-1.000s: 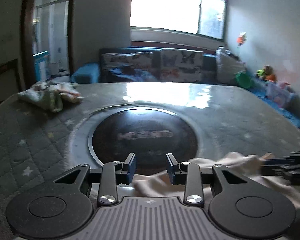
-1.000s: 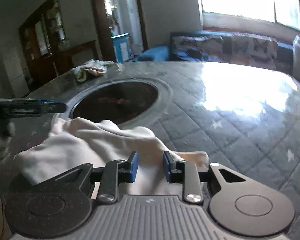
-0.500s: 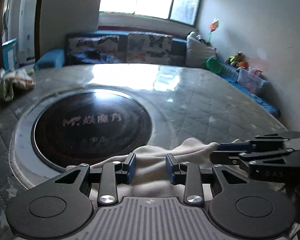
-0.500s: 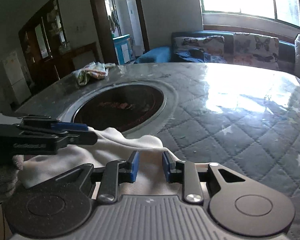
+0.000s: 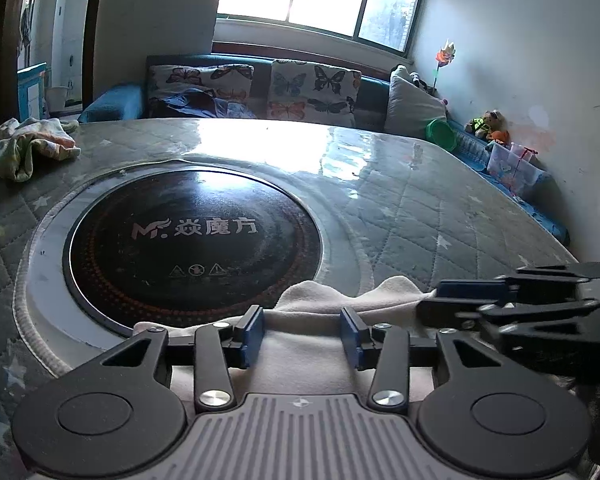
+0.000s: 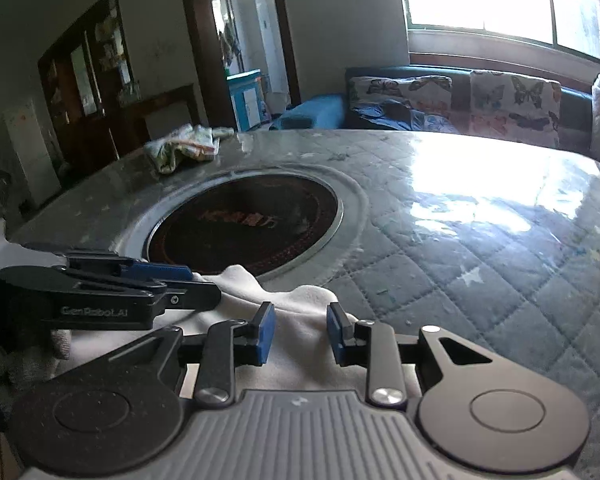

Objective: Fold clothes
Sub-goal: 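Lower the folded hem onto the sweatshirt with both grippers and open them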

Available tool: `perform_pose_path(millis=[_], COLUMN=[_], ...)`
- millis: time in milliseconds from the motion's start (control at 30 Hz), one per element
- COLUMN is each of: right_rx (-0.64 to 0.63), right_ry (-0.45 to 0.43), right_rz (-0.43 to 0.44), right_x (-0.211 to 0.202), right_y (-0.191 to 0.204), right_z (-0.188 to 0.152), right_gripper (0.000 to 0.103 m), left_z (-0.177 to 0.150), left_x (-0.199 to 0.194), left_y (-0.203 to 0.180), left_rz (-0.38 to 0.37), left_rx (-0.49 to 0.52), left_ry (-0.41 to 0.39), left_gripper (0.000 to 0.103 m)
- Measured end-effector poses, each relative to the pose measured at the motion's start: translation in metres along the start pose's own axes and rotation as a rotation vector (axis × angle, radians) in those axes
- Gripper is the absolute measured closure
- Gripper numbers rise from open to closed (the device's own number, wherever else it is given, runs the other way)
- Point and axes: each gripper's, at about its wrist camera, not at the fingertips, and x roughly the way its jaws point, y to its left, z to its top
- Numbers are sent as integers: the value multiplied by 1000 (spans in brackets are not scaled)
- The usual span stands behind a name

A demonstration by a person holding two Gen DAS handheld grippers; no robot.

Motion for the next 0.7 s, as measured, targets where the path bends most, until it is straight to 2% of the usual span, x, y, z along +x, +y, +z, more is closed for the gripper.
perform_pose_path(millis=[200,267,400,467,700], right_rx=[-33,-37,-37,-54,-174], right_ry=[8,-1,-25,-31,-47], right_rz=[-19,-13,-16,-9,10], right_x=[8,3,-11,-19,-40], right_y=[4,3,6,10,38], right_z=[-1,-1,-4,-7,-25], right_gripper=[74,66,63,54,49], left_z=[0,-2,-10,-16,-37], left_x=[-12,-20,-36,-45,-59], left_y=[-1,-2,-9,-13,-25], left_rz=[-8,-12,-16,-17,-17], left_rx=[-4,1,16,35,76], left_ry=[-16,-23,-32,-38,-43], left_gripper=[56,56,54,54,53])
